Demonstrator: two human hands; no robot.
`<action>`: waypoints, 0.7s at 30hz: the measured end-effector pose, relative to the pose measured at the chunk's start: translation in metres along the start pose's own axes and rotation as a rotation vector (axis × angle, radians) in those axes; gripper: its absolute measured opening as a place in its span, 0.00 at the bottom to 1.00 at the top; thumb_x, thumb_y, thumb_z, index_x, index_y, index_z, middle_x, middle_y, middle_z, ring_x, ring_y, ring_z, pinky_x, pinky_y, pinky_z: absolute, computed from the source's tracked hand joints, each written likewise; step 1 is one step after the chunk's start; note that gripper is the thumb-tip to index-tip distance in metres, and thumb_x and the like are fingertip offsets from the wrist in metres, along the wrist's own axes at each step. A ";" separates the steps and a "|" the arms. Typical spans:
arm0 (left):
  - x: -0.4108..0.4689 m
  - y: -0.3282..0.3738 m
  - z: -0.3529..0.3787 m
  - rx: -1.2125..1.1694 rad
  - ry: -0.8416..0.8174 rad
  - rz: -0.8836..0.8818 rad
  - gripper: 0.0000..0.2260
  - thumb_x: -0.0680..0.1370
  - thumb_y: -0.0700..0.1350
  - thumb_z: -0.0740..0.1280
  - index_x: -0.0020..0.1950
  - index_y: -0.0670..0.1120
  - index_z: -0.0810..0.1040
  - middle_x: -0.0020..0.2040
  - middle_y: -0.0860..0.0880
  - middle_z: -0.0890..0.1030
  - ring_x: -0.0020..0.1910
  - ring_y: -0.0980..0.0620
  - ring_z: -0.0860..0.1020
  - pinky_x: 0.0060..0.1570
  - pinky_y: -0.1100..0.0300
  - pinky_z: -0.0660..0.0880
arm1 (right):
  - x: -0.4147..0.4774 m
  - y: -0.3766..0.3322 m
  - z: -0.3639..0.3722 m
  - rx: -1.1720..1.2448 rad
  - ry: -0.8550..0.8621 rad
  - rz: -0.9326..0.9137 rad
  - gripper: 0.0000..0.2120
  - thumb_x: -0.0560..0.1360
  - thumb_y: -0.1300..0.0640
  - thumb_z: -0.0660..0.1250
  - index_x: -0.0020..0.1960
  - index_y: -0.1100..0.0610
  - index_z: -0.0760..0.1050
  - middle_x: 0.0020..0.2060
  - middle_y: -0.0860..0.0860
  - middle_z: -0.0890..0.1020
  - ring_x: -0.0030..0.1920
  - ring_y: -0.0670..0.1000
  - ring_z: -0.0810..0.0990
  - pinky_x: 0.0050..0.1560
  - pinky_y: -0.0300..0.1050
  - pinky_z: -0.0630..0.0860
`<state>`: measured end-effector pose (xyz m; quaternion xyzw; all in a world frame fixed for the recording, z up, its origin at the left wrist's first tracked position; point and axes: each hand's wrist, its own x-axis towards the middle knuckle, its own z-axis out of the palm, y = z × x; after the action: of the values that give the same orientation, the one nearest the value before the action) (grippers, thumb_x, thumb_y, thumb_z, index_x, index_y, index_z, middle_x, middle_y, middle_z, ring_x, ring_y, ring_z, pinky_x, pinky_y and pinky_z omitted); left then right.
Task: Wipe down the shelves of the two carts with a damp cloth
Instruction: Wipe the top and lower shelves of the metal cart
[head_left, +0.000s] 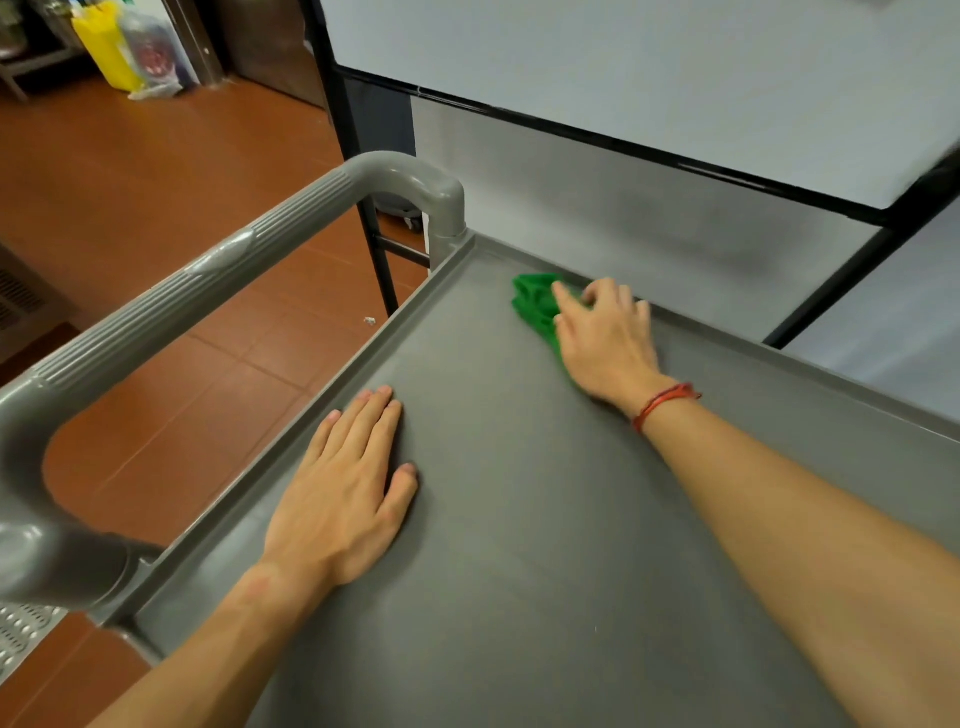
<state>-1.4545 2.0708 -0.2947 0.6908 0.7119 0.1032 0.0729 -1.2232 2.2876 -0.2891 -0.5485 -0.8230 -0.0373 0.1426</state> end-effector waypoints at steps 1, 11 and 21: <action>0.000 0.000 0.000 0.004 -0.005 -0.002 0.32 0.79 0.60 0.42 0.81 0.49 0.48 0.81 0.53 0.45 0.77 0.61 0.38 0.76 0.59 0.35 | 0.001 0.008 -0.001 -0.015 0.002 0.065 0.22 0.82 0.50 0.56 0.75 0.51 0.67 0.57 0.58 0.72 0.57 0.61 0.70 0.56 0.54 0.64; 0.001 0.001 -0.001 -0.005 -0.009 -0.012 0.34 0.78 0.61 0.43 0.81 0.47 0.51 0.82 0.51 0.49 0.79 0.57 0.44 0.77 0.57 0.38 | -0.078 -0.062 -0.016 0.170 -0.073 -0.271 0.23 0.78 0.47 0.55 0.69 0.49 0.75 0.49 0.56 0.76 0.47 0.60 0.75 0.46 0.53 0.69; 0.003 -0.001 0.002 0.002 0.001 -0.007 0.34 0.78 0.61 0.44 0.81 0.48 0.55 0.81 0.51 0.53 0.79 0.57 0.47 0.78 0.56 0.41 | -0.050 -0.007 -0.012 0.150 -0.019 -0.254 0.24 0.77 0.49 0.55 0.70 0.51 0.75 0.45 0.60 0.74 0.44 0.62 0.74 0.45 0.53 0.70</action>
<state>-1.4552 2.0736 -0.2965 0.6882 0.7146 0.1026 0.0722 -1.2094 2.2380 -0.2908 -0.4279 -0.8876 0.0117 0.1698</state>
